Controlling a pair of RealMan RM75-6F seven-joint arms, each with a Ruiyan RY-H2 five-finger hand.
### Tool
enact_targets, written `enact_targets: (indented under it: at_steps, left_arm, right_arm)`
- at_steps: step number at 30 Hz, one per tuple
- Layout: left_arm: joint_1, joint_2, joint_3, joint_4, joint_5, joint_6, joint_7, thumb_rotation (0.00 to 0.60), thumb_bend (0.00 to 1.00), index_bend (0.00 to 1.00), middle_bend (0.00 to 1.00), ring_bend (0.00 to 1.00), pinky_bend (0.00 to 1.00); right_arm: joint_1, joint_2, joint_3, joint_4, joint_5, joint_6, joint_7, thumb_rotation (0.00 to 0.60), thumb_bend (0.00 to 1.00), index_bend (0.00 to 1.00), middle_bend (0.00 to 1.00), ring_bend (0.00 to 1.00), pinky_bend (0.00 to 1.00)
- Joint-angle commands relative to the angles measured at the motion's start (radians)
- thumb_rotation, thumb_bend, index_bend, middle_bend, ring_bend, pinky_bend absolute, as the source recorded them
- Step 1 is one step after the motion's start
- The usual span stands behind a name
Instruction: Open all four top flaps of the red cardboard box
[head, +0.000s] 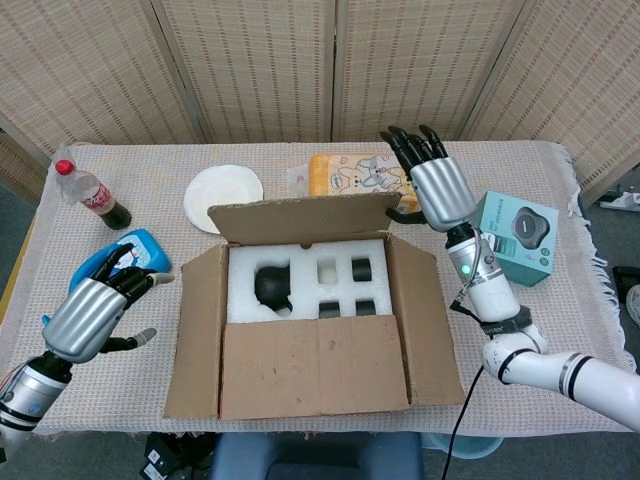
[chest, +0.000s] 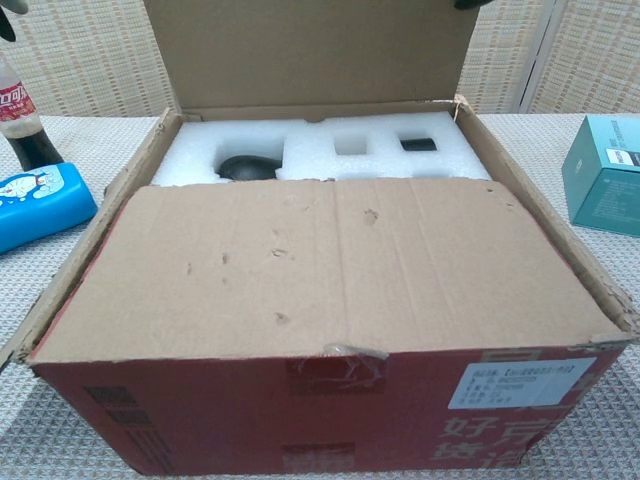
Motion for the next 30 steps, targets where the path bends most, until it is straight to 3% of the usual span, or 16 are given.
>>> enact_targets:
  at_steps: [1, 7, 15, 20, 24, 30]
  left_arm:
    - [-0.002, 0.001, 0.006, 0.009, 0.02, 0.001, -0.021, 0.6, 0.24, 0.27, 0.32, 0.31, 0.0]
    - [-0.004, 0.004, 0.013, 0.019, 0.022, -0.013, -0.036, 0.6, 0.24, 0.28, 0.32, 0.31, 0.0]
    - [-0.004, -0.002, 0.01, 0.024, -0.004, -0.021, -0.041, 0.6, 0.24, 0.28, 0.32, 0.31, 0.0]
    - [-0.003, -0.007, 0.006, 0.016, -0.011, -0.02, -0.03, 0.6, 0.24, 0.28, 0.32, 0.31, 0.0]
    - [-0.004, -0.008, 0.007, 0.01, -0.017, -0.027, -0.02, 0.6, 0.24, 0.28, 0.32, 0.31, 0.0]
    - [-0.004, -0.015, 0.006, 0.005, -0.022, -0.028, -0.013, 0.6, 0.24, 0.29, 0.32, 0.31, 0.0]
  right_arm:
    - [0.02, -0.047, 0.022, 0.092, 0.048, -0.002, 0.021, 0.6, 0.15, 0.03, 0.1, 0.13, 0.0]
    - [-0.014, -0.02, 0.016, 0.085, 0.023, 0.04, 0.075, 0.6, 0.15, 0.03, 0.08, 0.13, 0.0]
    - [-0.128, 0.124, -0.022, -0.125, -0.049, 0.117, 0.138, 0.6, 0.15, 0.03, 0.08, 0.13, 0.0]
    - [-0.205, 0.268, -0.09, -0.335, -0.112, 0.057, 0.262, 0.6, 0.15, 0.03, 0.09, 0.13, 0.0]
    - [-0.241, 0.364, -0.152, -0.441, -0.182, -0.001, 0.334, 0.6, 0.15, 0.06, 0.14, 0.17, 0.0]
    - [-0.25, 0.447, -0.216, -0.509, -0.268, -0.094, 0.456, 0.581, 0.15, 0.1, 0.18, 0.19, 0.0]
